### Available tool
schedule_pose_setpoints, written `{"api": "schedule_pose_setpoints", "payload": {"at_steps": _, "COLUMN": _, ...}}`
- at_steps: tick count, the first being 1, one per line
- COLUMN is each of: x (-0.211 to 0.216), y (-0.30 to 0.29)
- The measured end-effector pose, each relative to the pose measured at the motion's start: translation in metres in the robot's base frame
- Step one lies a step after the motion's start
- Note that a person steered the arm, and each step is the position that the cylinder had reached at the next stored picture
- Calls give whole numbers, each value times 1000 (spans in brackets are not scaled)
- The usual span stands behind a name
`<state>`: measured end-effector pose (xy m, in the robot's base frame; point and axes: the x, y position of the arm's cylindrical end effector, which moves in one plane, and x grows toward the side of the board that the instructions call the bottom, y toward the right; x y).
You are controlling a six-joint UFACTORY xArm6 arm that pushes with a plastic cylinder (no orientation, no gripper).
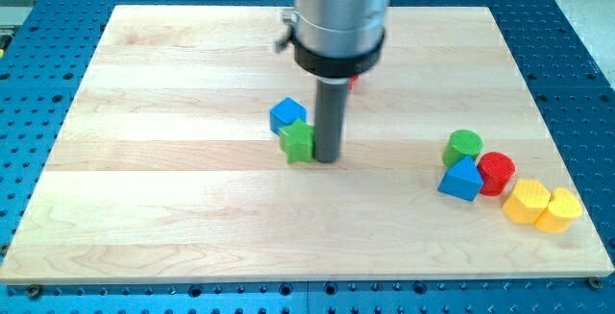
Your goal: Push the green circle into the red circle
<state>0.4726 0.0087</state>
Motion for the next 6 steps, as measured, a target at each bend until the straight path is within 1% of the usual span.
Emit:
{"api": "schedule_pose_setpoints", "payload": {"at_steps": 1, "x": 2, "y": 45}}
{"api": "schedule_pose_setpoints", "payload": {"at_steps": 2, "x": -17, "y": 112}}
{"api": "schedule_pose_setpoints", "payload": {"at_steps": 3, "x": -35, "y": 134}}
{"api": "schedule_pose_setpoints", "payload": {"at_steps": 4, "x": 7, "y": 197}}
{"api": "schedule_pose_setpoints", "payload": {"at_steps": 5, "x": 30, "y": 222}}
{"api": "schedule_pose_setpoints", "payload": {"at_steps": 6, "x": 41, "y": 222}}
